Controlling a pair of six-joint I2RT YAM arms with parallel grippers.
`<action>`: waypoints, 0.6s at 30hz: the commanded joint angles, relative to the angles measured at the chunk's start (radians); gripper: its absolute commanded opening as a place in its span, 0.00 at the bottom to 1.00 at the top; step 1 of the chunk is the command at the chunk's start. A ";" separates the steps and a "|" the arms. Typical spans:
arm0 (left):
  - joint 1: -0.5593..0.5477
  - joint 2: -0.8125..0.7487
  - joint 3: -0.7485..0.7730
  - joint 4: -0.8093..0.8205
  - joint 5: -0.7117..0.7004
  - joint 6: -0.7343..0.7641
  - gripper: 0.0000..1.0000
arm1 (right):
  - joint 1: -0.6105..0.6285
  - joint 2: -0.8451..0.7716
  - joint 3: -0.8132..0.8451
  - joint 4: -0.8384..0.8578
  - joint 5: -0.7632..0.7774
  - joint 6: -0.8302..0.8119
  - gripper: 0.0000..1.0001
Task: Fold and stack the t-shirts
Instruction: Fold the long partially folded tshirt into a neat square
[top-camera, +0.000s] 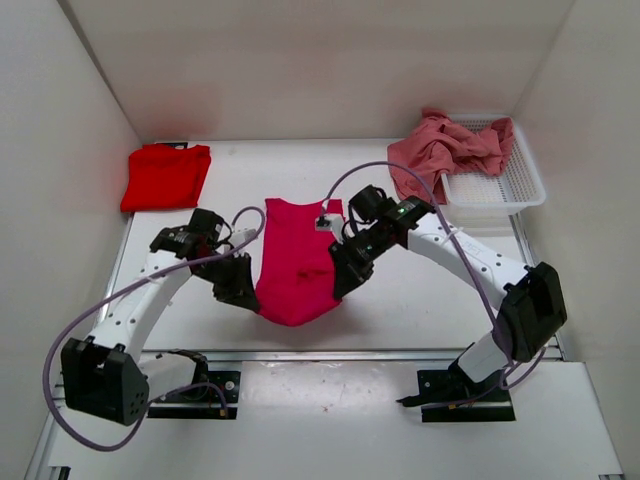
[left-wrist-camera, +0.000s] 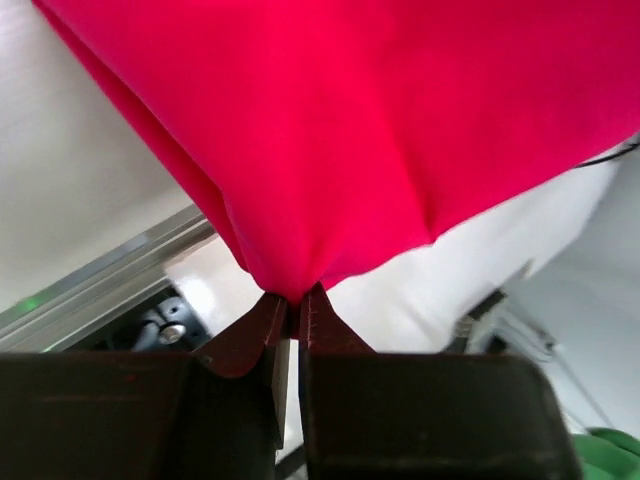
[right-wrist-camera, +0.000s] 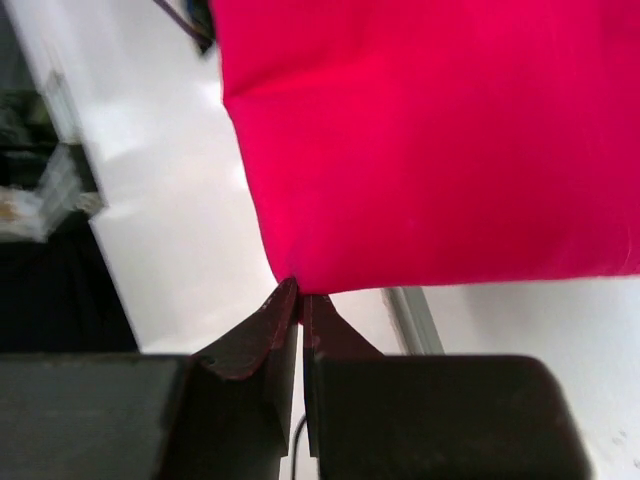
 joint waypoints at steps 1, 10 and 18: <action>0.064 0.059 0.073 0.024 0.075 -0.037 0.00 | -0.075 0.027 0.050 -0.017 -0.137 -0.020 0.00; 0.194 0.459 0.427 0.108 0.138 -0.119 0.00 | -0.283 0.286 0.290 0.053 -0.177 0.000 0.00; 0.181 0.702 0.708 0.162 0.084 -0.142 0.01 | -0.366 0.528 0.551 0.083 -0.170 0.020 0.00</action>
